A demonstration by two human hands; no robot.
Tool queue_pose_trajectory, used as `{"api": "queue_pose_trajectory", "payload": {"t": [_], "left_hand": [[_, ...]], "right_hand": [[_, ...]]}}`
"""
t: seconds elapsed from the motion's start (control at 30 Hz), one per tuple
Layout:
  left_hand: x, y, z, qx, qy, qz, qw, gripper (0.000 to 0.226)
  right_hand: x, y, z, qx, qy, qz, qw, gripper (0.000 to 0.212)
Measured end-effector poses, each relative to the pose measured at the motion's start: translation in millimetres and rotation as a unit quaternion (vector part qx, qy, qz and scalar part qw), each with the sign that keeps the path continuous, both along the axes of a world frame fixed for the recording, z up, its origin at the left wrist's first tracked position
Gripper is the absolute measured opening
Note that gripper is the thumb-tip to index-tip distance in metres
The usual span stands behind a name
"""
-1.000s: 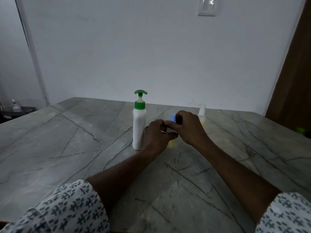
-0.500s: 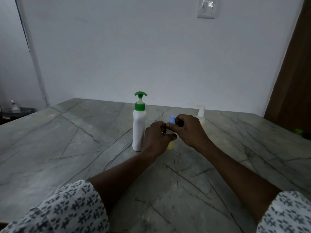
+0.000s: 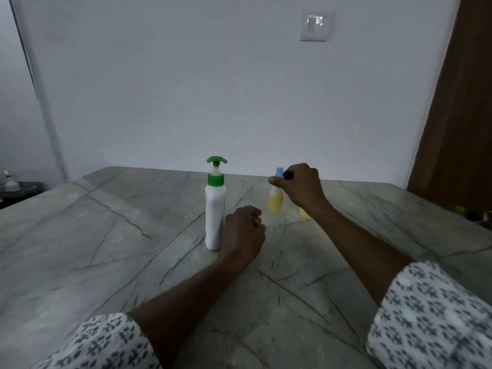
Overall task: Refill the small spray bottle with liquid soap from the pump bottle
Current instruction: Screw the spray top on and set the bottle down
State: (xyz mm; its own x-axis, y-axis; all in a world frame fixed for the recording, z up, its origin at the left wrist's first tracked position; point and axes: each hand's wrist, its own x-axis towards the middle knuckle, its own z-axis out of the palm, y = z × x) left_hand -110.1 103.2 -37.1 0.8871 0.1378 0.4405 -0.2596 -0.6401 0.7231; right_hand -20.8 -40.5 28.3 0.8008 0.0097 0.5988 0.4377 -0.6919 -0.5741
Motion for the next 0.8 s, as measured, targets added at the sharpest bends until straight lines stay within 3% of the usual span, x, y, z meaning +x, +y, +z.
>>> {"api": "queue_pose_trajectory", "payload": {"t": [0.07,0.27,0.8], "left_hand": [[0.8,-0.8,-0.1,0.019,-0.018,0.016,1.0,0.024],[7.7,-0.2,-3.0,0.031,-0.013,0.032,0.999,0.02],[-0.2,-3.3,1.8,0.061,-0.041,0.048,0.996,0.01]], "right_hand": [[10.9,3.6,-2.9,0.006,0.014,-0.007,1.0,0.05],[26.3,18.2,-23.7,-0.007,0.03,-0.012,0.999,0.057],[31.3,28.9,-38.6,0.016,0.022,-0.043,0.999,0.044]]}}
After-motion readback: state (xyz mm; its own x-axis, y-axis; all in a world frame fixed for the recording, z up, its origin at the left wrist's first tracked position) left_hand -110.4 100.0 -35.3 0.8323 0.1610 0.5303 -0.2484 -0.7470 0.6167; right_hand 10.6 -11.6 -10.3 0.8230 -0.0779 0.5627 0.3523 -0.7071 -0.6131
